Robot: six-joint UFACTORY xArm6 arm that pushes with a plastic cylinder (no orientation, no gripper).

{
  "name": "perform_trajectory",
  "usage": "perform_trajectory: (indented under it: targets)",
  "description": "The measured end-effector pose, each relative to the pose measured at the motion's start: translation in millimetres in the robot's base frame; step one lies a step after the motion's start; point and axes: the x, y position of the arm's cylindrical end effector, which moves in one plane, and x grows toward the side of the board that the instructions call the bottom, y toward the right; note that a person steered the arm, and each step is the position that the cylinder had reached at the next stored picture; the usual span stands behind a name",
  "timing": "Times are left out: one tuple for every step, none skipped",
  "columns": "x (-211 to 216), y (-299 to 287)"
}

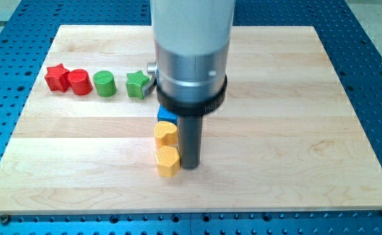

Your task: Separate the yellow heart from the blue blocks

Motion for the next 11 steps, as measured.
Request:
perform_trajectory:
  targets:
    - [43,-5]
    - [24,-16]
    - [-56,-44]
    - [-82,-45]
    - [-125,-49]
    - [-141,-42]
    - [-195,-15]
    - [-235,21]
    - [-228,31]
    - [-209,29]
    - [-177,23]
